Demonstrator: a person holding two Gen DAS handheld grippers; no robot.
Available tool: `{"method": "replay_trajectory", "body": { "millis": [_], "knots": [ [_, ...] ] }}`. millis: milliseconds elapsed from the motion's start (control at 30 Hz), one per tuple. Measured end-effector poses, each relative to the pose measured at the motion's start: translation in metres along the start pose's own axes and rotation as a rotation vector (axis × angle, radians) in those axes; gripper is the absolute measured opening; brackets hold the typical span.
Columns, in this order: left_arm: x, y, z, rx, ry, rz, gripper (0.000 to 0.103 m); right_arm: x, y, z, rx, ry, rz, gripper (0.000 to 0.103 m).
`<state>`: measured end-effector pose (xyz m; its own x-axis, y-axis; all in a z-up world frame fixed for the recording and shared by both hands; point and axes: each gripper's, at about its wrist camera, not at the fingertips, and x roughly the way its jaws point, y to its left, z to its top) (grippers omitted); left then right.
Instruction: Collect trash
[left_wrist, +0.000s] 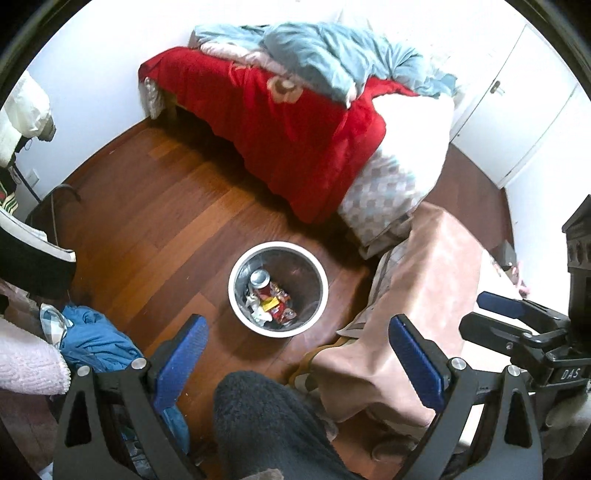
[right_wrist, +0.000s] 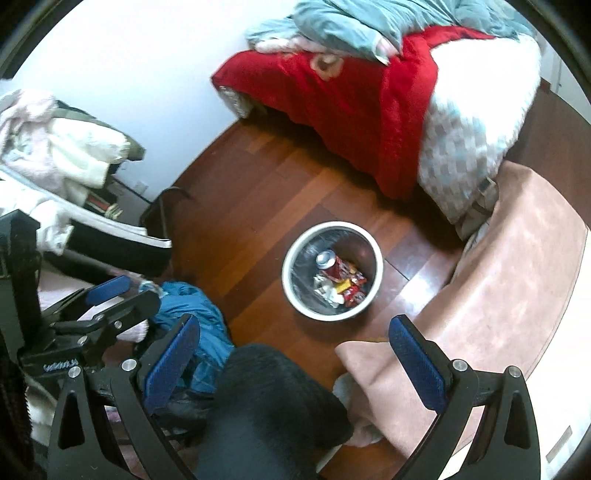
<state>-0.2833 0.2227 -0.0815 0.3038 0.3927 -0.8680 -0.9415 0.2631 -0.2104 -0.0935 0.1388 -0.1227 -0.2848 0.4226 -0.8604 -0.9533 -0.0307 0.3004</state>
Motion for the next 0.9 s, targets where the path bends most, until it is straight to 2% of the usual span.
{"method": "replay_trajectory", "body": {
  "millis": [167, 400, 900],
  "knots": [
    [-0.020, -0.004, 0.000, 0.003, -0.012, -0.024, 0.100, -0.026, 0.015, 0.001, -0.037, -0.017, 0.020, 0.103],
    [-0.032, -0.005, -0.002, -0.008, -0.027, -0.042, 0.100, -0.042, 0.022, 0.000, -0.049, -0.008, 0.051, 0.103],
    [-0.042, -0.009, -0.010, -0.010, -0.029, -0.054, 0.100, -0.044, 0.027, 0.000, -0.060, 0.023, 0.069, 0.103]
  ]
}}
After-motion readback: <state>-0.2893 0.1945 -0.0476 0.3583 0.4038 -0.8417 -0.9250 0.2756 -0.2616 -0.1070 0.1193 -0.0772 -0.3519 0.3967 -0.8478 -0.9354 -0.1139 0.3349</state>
